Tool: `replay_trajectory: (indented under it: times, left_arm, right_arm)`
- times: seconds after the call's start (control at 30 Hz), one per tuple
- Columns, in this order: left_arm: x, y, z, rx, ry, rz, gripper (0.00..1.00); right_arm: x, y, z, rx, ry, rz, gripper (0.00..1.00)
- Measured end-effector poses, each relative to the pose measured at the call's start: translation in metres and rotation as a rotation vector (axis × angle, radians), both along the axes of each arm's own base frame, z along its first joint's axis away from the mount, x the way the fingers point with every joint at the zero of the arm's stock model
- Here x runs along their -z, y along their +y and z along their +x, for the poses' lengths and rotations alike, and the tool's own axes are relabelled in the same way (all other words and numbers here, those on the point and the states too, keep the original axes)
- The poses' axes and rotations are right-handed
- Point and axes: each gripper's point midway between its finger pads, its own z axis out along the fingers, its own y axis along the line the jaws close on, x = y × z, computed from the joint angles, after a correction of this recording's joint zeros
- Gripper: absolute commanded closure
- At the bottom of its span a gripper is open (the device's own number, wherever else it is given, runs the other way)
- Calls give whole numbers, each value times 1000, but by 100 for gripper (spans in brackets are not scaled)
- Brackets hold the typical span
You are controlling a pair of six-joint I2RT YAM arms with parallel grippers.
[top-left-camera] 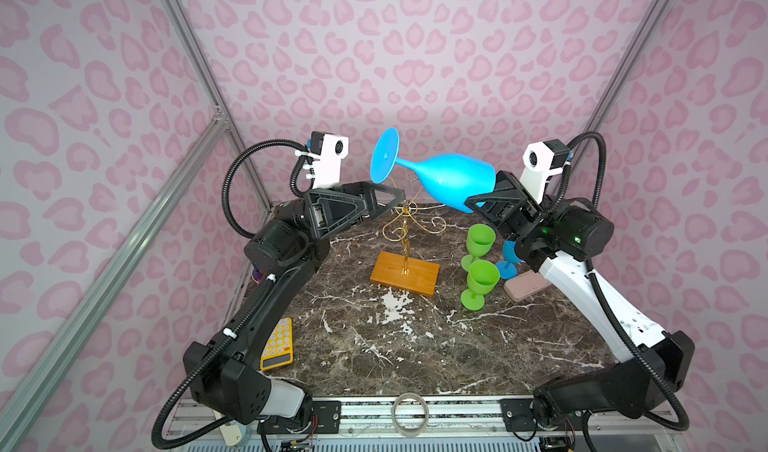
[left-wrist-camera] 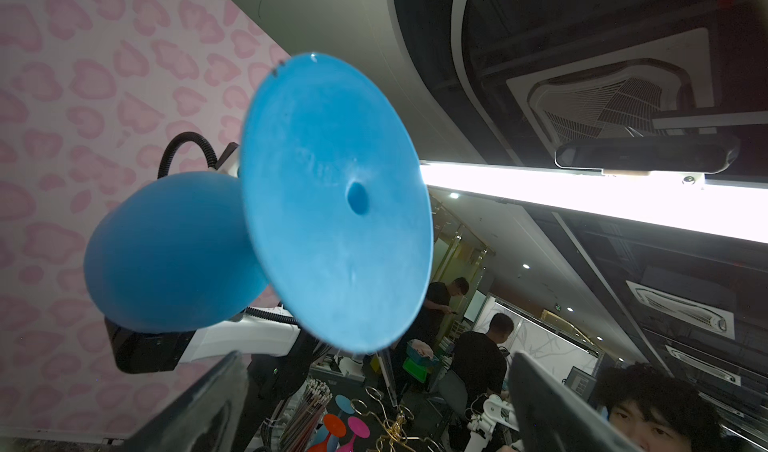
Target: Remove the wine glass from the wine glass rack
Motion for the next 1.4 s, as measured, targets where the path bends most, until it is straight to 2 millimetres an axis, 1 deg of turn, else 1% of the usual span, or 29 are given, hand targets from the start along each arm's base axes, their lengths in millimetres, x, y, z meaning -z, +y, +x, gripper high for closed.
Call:
replay_trajectory:
  times: [0.1,0.17,0.2,0.3,0.33,0.4,0.47,0.5,0.57,0.6,0.67,0.83,0.97,1.1,1.2,1.3,1.4]
  left_arm:
    - [9,3,1,-24,74,70,2]
    - [11,3,-2,-73,99,128,3]
    - [11,2,-4,-118,91,155,2]
    - [-2,8,-15,-294,-15,206,2]
    - [0,11,-19,-339,-50,218,2]
    - [10,15,-21,-407,-93,244,3]
    - [25,18,-10,-497,-85,282,2]
    - [35,20,-1,-558,-76,304,3]
    - [54,29,13,-694,-67,347,2]
    - [64,34,16,-758,-77,367,2]
    - [76,45,21,-871,-103,393,3]
    - [101,73,35,-1120,-158,428,3]
    - [105,94,41,-1272,-189,440,3]
    - [107,109,44,-1376,-203,447,3]
    - [110,114,46,-1415,-205,459,3]
    - [109,118,47,-1440,-205,460,3]
    - [111,120,49,-1452,-204,467,3]
  right_arm:
    - [-7,-3,2,90,16,-23,100]
    - [-14,-6,1,169,20,-47,100]
    - [-18,-8,0,210,16,-62,100]
    - [-27,-17,-6,310,5,-99,100]
    - [-28,-20,-5,338,19,-115,100]
    - [-25,-22,-3,381,52,-154,100]
    - [-16,-24,0,413,112,-209,100]
    - [-10,-24,1,426,140,-239,100]
    - [0,-28,-1,462,186,-295,100]
    - [6,-30,-3,484,206,-325,100]
    - [18,-35,-12,507,226,-376,100]
    - [60,-41,-48,475,264,-511,100]
    - [97,-38,-69,422,293,-625,100]
    - [144,-26,-87,356,338,-802,100]
    - [175,-15,-99,330,335,-949,100]
    - [208,-8,-106,335,329,-1100,100]
    - [247,-13,-102,383,369,-1240,100]
